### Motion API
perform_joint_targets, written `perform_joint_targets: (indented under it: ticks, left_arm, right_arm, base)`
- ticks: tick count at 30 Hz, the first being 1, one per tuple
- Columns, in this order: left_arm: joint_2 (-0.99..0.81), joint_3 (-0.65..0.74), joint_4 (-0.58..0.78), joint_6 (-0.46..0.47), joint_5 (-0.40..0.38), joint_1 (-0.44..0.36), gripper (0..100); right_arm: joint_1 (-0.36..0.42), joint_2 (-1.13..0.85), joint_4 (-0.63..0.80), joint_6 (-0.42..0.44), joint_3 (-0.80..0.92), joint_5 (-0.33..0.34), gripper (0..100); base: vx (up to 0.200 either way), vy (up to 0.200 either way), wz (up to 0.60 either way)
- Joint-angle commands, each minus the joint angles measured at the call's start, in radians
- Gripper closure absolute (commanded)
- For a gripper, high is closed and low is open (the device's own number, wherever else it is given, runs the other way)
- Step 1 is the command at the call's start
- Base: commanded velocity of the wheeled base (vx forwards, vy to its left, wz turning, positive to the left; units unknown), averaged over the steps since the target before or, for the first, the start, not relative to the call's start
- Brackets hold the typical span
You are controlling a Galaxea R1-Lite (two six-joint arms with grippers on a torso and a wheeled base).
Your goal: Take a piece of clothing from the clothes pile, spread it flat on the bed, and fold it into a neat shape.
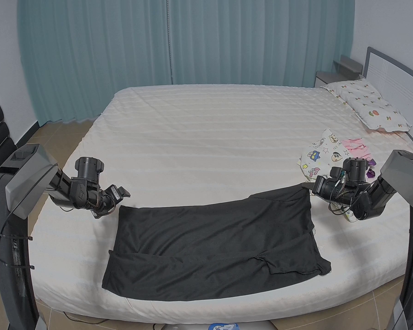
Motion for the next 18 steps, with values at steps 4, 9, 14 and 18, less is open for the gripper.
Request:
perform_joint_targets:
  ticks: [4, 9, 14, 18]
  left_arm:
    - [0.026, -0.007, -0.032, -0.001, -0.051, -0.002, 0]
    - [0.026, -0.007, -0.04, 0.002, -0.087, -0.013, 0]
    - [0.029, -0.01, -0.04, 0.005, -0.092, -0.022, 100]
    - [0.041, -0.012, -0.042, 0.008, -0.089, -0.029, 100]
  right_arm:
    - [-0.001, 0.033, -0.024, 0.001, 0.006, -0.002, 100]
    - [-0.001, 0.035, -0.024, 0.001, 0.003, -0.002, 100]
    - [0.001, 0.041, -0.024, 0.001, -0.003, -0.002, 100]
    - [0.001, 0.039, -0.024, 0.001, -0.003, -0.002, 100]
  base:
    - [0.0, 0.0, 0.0]
    - [0.0, 0.0, 0.0]
    - [0.0, 0.0, 0.0]
    - [0.0, 0.0, 0.0]
